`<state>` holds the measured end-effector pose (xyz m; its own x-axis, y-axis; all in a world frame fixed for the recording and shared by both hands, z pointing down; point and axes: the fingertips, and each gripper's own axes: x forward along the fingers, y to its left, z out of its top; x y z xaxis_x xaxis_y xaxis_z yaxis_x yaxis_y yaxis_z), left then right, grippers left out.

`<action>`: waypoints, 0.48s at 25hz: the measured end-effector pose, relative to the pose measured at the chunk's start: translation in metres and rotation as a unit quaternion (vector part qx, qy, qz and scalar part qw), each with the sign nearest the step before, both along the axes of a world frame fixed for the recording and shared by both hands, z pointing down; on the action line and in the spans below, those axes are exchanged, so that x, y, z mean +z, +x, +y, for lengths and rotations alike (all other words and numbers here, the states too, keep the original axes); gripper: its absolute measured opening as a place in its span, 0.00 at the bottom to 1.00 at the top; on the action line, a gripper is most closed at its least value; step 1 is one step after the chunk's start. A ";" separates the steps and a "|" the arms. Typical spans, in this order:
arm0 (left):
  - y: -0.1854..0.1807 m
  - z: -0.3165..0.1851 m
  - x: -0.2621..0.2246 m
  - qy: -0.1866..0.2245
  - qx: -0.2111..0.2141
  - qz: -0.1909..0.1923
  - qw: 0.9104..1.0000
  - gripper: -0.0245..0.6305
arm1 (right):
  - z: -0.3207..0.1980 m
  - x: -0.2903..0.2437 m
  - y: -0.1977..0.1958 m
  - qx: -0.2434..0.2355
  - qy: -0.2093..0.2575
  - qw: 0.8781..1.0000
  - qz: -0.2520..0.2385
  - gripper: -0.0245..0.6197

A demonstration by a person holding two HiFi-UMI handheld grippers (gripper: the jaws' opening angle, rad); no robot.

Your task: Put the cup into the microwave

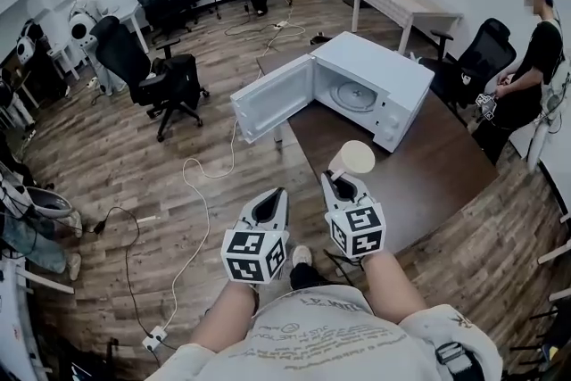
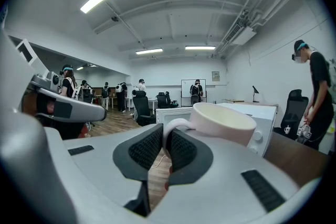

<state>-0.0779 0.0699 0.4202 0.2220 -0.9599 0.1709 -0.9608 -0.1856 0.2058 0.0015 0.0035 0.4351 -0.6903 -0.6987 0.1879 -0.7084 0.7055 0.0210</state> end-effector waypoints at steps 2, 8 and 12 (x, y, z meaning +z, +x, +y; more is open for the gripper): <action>-0.006 -0.019 -0.003 0.005 0.008 -0.003 1.000 0.06 | -0.018 -0.001 -0.006 0.002 0.004 1.000 0.001 0.09; -0.023 -0.073 -0.008 0.016 0.037 -0.005 0.999 0.06 | -0.071 0.002 -0.025 0.010 0.003 1.000 0.006 0.09; -0.034 -0.107 -0.006 0.013 0.043 -0.007 0.999 0.06 | -0.104 0.007 -0.035 0.014 0.002 1.000 0.011 0.09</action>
<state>-0.1115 -0.0369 0.4141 0.3015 -0.9417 0.1491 -0.9438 -0.2725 0.1871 -0.0336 -0.1003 0.4420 -0.6667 -0.7179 0.2006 -0.7267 0.6859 0.0394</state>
